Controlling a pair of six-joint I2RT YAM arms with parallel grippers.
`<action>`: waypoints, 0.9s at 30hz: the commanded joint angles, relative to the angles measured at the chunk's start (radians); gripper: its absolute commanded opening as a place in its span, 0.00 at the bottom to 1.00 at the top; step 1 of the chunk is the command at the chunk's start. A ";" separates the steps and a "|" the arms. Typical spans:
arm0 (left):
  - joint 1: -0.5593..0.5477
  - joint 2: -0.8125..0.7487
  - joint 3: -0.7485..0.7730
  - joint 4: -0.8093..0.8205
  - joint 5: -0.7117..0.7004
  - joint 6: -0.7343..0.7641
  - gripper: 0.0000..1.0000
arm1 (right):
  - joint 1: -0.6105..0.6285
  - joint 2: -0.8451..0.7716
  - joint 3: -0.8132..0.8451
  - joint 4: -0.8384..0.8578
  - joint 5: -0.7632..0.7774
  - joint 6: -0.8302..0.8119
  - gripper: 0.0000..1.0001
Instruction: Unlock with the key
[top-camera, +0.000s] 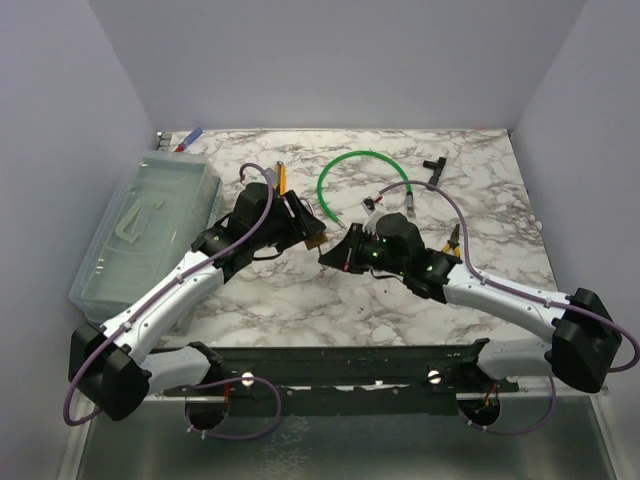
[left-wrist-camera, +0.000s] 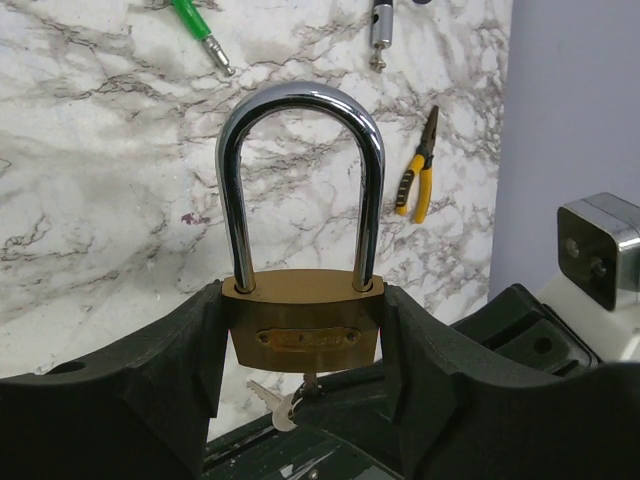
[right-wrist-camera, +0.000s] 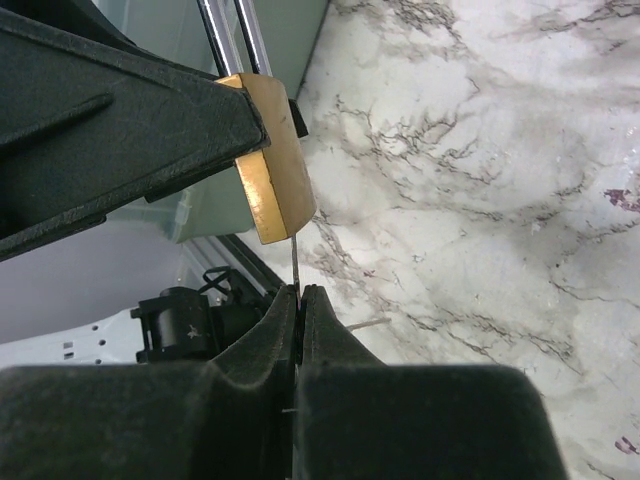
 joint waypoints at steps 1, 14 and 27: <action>-0.027 -0.061 -0.018 0.073 0.108 -0.051 0.00 | -0.039 -0.023 -0.011 0.183 -0.059 -0.015 0.01; -0.025 -0.056 0.030 0.034 0.054 -0.077 0.00 | -0.043 -0.026 0.086 -0.130 0.064 -0.151 0.00; -0.023 0.040 0.076 -0.058 0.030 -0.077 0.00 | -0.043 0.070 0.240 -0.313 0.018 -0.239 0.00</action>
